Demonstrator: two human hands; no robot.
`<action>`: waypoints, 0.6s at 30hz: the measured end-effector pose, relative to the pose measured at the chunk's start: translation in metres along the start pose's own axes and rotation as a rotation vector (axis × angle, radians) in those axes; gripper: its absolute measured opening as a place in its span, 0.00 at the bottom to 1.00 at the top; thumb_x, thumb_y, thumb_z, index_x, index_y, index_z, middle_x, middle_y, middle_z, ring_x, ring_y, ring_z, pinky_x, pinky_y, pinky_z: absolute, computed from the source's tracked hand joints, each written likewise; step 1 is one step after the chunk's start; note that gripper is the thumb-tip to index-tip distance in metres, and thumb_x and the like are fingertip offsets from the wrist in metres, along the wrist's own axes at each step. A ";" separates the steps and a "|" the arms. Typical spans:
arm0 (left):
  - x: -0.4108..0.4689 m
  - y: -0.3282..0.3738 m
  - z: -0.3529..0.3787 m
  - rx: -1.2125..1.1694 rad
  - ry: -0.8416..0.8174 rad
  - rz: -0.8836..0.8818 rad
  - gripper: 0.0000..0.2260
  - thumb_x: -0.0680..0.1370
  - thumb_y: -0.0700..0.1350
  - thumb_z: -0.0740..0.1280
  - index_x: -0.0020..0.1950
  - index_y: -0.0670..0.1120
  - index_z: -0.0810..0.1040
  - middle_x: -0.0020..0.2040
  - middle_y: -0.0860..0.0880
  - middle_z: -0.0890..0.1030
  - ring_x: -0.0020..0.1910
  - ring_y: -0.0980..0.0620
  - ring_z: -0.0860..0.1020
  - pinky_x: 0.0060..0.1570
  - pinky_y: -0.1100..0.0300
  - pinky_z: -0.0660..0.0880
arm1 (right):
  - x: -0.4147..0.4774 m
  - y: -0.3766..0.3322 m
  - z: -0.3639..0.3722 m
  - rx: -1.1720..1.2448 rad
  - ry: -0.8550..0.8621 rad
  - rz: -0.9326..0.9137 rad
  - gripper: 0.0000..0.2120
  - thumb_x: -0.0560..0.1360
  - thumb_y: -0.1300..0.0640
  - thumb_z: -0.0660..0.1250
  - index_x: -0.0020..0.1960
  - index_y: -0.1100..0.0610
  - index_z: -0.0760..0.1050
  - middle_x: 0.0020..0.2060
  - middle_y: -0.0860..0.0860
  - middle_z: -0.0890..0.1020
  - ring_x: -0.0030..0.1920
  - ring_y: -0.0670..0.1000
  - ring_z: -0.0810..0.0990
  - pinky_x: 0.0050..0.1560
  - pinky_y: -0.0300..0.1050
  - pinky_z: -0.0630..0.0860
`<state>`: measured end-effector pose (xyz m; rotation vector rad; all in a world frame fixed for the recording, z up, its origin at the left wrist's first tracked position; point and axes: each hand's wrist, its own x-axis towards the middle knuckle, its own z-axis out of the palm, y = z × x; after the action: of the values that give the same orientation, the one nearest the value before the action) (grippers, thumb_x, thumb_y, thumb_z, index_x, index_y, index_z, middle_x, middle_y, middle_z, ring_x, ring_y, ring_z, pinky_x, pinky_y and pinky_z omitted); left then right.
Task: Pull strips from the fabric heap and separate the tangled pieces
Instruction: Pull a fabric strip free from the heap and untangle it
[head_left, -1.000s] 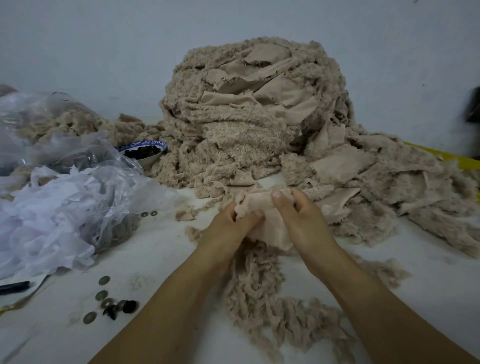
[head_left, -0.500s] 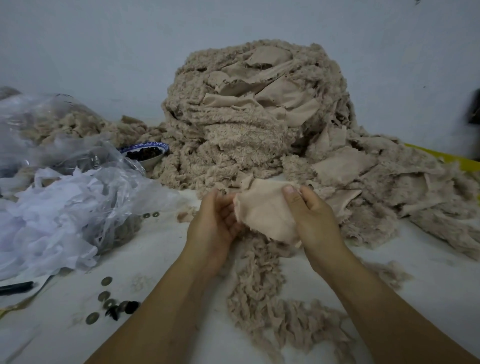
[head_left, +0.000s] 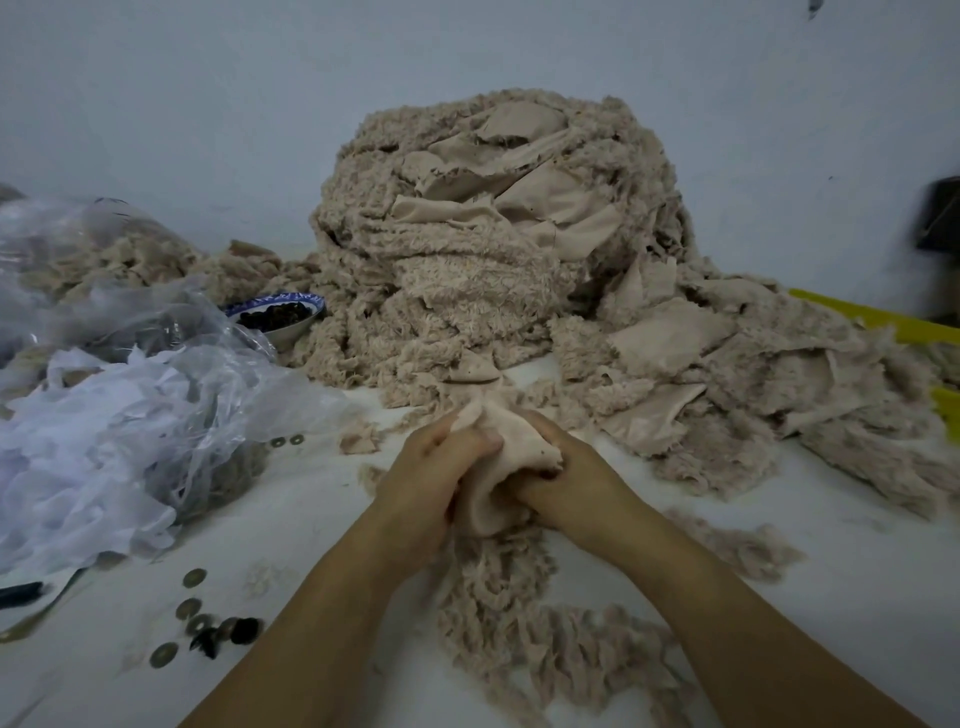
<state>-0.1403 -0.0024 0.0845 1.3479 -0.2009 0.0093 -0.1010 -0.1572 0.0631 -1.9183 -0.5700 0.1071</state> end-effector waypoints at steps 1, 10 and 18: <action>-0.001 0.002 0.000 -0.028 -0.008 -0.014 0.13 0.65 0.51 0.71 0.43 0.46 0.87 0.44 0.42 0.86 0.43 0.49 0.85 0.41 0.58 0.81 | -0.001 0.001 -0.002 0.009 0.024 0.039 0.19 0.77 0.64 0.64 0.50 0.38 0.77 0.38 0.43 0.80 0.38 0.46 0.80 0.35 0.36 0.74; 0.008 -0.002 0.003 0.328 0.117 0.159 0.07 0.76 0.53 0.69 0.45 0.66 0.84 0.61 0.65 0.76 0.62 0.62 0.76 0.59 0.61 0.75 | -0.002 -0.013 -0.016 0.695 0.075 0.108 0.13 0.81 0.56 0.61 0.40 0.45 0.78 0.32 0.44 0.80 0.34 0.45 0.78 0.34 0.36 0.75; 0.022 0.000 -0.004 0.469 0.238 0.104 0.13 0.83 0.44 0.62 0.47 0.58 0.83 0.48 0.62 0.82 0.36 0.65 0.78 0.33 0.72 0.73 | 0.003 -0.009 -0.038 0.513 0.266 0.215 0.19 0.80 0.66 0.59 0.45 0.49 0.84 0.32 0.50 0.82 0.30 0.45 0.78 0.28 0.36 0.72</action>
<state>-0.1184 -0.0006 0.0872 1.7860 -0.0673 0.3194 -0.0888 -0.1854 0.0873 -1.4544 -0.1341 0.1205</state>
